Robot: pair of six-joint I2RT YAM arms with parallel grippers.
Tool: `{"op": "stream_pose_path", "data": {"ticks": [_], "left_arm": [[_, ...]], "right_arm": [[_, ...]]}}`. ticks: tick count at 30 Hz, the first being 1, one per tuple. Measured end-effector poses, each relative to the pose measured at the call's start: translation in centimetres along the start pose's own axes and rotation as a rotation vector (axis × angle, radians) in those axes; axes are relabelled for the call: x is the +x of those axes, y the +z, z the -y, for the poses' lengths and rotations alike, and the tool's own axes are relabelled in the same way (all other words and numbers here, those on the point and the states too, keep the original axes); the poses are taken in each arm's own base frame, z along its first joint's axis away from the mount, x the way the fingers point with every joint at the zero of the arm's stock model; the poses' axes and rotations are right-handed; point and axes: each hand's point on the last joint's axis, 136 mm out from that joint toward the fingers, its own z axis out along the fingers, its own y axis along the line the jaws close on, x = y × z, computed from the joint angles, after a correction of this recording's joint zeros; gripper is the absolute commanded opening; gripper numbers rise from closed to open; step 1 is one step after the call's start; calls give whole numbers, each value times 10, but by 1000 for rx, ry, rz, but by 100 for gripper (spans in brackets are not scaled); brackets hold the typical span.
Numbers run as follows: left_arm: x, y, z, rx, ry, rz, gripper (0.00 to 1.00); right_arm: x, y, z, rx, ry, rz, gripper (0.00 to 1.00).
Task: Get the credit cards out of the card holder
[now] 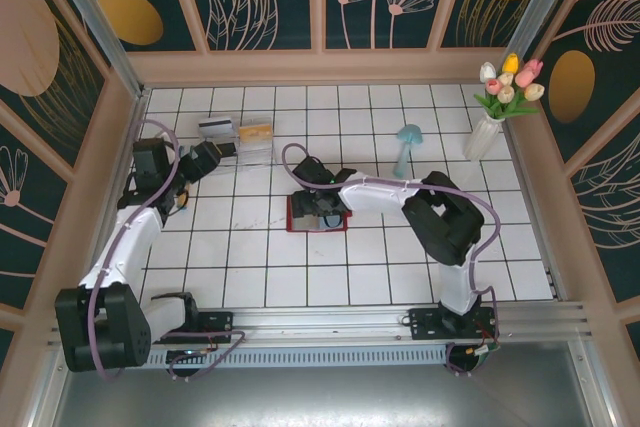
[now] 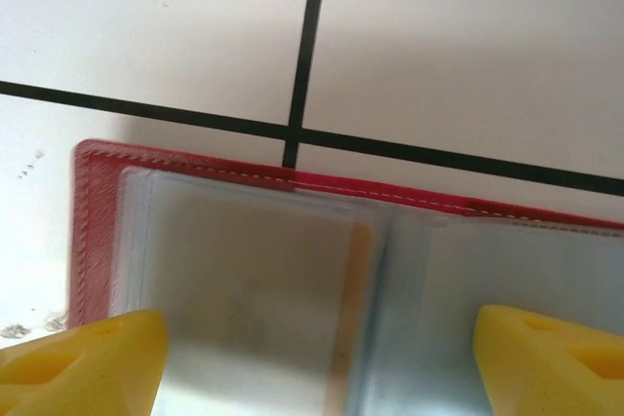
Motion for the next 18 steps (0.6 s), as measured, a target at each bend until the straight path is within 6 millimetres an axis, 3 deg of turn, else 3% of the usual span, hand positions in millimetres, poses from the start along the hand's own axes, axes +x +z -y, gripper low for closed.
{"op": "stream_pose_path", "data": {"ticks": [4,9,18], "left_arm": [[0,-6,2,10,9,14,99],[3,-8,6,31,24,2,99],[20,-6,14,100,10,-77,99]], "right_arm": [[0,2,3,20,-13,0,82],[2,5,8,54,-40,2,64],[3,3,17,0,-7,35,54]]}}
